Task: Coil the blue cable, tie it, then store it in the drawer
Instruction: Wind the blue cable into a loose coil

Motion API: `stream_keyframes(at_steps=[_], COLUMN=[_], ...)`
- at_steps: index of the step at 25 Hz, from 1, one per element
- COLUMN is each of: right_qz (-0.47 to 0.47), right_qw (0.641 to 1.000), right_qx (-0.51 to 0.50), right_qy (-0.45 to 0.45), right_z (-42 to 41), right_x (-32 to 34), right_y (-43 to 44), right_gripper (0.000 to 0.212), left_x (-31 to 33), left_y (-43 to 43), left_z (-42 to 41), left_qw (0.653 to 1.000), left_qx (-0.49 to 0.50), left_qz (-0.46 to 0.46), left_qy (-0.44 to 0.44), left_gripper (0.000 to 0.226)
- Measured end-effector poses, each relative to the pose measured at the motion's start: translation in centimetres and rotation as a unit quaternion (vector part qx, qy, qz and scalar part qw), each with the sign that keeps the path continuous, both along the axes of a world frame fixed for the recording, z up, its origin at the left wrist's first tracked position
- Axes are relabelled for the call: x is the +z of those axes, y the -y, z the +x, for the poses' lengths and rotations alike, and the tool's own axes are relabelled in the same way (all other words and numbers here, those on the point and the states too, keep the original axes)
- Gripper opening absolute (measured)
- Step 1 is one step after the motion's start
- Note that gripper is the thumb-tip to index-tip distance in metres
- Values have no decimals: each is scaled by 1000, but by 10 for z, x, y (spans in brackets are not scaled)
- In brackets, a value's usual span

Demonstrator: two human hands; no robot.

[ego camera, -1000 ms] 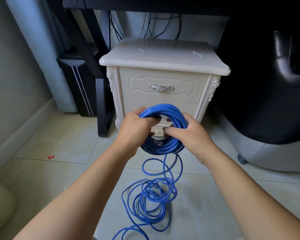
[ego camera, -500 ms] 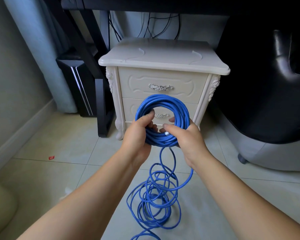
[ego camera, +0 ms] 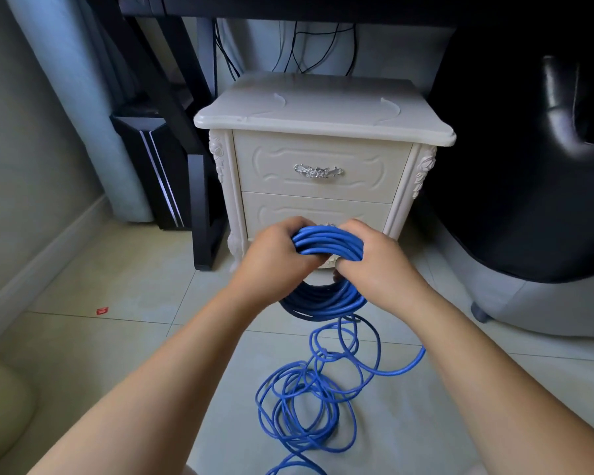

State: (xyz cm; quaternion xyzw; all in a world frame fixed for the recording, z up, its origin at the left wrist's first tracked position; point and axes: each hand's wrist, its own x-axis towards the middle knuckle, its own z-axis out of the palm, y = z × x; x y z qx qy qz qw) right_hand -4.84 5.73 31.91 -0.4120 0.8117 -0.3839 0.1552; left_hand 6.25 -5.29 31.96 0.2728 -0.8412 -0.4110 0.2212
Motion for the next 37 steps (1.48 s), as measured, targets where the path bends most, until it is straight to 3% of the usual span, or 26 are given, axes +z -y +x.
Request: stream_keyframes(at_steps=[3,7,9,12,15,18,20,22,25,29,31,34,37], right_qz=[-106,-167,-164,-148,-172,-224,-242,-262,-292,-367,-388,-359,-257], right_qw=[987,932,922,935,929,862,814,773,744,718,739,830,921], right_qx=[-36,-52,-52,-56,-126,-193,-212,-217,-232,-209,-199,-219,-241], right_qy=[118,317,346,317,304,411,484,534,554,553,514,367,169], right_z=[2,5,6,9,7,-5,-13,-20,-28,-26,-25,-27,-23], right_x=[5,6,1,-5,-8,-5,-1,1,2,3,4,1,-3], right_y=[0,0,1,5,9,9,7,4,-1,-2,-4,-11,-16], right_gripper=[24,22,26,28,12,14,16,19,19,15,15,21,18], left_x=[0,0,-2,-6,-5,-2,-6,-14,-29,-30,-25,-14,-5], left_y=[-1,-4,-2,-3,-6,-2,2,1,-3,-7,-4,7,16], left_z=[-6,-8,-9,-10,-9,-5,-2,0,-4,-11,-12,-9,-3], left_qw=[992,939,906,875,877,892,909,928,966,969,947,872,796], left_qx=[47,117,153,174,85,-44,-106,-144,-126,-70,-16,2,-20], left_qz=[98,279,342,394,433,428,395,343,212,235,319,476,582], left_qy=[-70,-164,-198,-220,-190,-136,-76,7,82,28,-33,-113,-166], left_gripper=[6,13,17,10,10,21,38,38,16,12,14,19,21])
